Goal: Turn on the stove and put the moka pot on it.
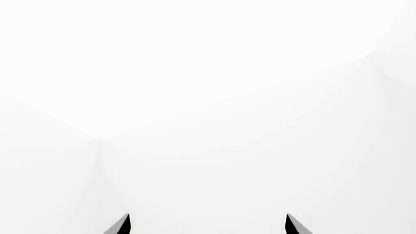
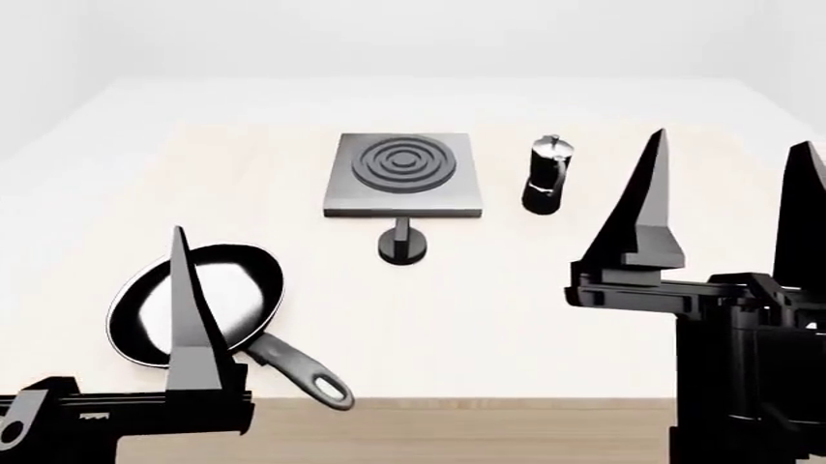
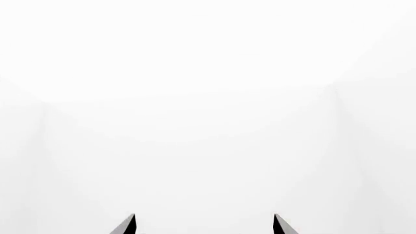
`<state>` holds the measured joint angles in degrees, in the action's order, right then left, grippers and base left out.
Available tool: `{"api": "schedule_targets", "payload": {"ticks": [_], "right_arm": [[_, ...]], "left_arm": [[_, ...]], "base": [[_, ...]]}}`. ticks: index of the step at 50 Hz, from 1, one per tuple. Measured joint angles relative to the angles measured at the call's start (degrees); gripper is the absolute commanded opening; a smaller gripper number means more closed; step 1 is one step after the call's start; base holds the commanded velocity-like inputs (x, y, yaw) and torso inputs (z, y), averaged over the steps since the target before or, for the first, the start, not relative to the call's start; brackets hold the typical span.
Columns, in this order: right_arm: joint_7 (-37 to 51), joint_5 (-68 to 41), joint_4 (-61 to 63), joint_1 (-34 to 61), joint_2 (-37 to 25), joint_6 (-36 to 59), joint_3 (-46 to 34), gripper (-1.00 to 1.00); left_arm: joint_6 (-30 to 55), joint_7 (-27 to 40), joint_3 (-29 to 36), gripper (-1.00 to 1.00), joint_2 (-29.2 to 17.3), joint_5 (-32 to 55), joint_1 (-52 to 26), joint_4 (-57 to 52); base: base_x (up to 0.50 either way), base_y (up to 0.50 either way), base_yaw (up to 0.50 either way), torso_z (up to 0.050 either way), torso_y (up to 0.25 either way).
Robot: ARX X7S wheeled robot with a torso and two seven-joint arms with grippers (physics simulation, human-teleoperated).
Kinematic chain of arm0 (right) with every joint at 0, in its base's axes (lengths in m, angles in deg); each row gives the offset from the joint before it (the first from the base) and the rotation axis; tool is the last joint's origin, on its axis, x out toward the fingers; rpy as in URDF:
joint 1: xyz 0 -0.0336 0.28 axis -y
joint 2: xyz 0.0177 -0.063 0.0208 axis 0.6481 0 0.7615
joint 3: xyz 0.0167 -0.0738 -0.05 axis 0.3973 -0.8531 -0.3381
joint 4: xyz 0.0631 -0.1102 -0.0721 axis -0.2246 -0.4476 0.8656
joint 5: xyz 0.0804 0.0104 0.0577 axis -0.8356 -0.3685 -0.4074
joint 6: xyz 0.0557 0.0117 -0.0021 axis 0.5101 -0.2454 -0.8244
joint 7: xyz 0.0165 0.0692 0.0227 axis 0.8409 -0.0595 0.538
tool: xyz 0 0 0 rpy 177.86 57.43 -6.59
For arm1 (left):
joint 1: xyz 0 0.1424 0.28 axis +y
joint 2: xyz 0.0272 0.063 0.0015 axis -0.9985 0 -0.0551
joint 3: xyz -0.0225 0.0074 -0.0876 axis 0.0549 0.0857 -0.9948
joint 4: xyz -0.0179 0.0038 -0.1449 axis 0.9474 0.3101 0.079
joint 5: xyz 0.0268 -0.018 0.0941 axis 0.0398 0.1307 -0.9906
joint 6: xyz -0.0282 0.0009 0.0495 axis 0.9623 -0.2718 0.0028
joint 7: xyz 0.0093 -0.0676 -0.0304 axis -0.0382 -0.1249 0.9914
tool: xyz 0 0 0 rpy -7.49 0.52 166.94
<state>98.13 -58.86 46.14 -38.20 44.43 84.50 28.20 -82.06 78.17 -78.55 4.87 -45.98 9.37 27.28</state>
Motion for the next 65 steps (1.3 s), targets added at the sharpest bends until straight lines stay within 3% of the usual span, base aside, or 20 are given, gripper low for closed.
{"api": "schedule_targets", "payload": {"ticks": [65], "right_arm": [[5.0,-3.0,0.7,1.3,-4.3,-0.1,-2.1,1.0]], "left_arm": [[0.5,-0.3,1.2,1.0,0.0,-0.8,-0.4,0.1]], "base": [[0.34,0.0,0.0,0.0,0.0]]}}
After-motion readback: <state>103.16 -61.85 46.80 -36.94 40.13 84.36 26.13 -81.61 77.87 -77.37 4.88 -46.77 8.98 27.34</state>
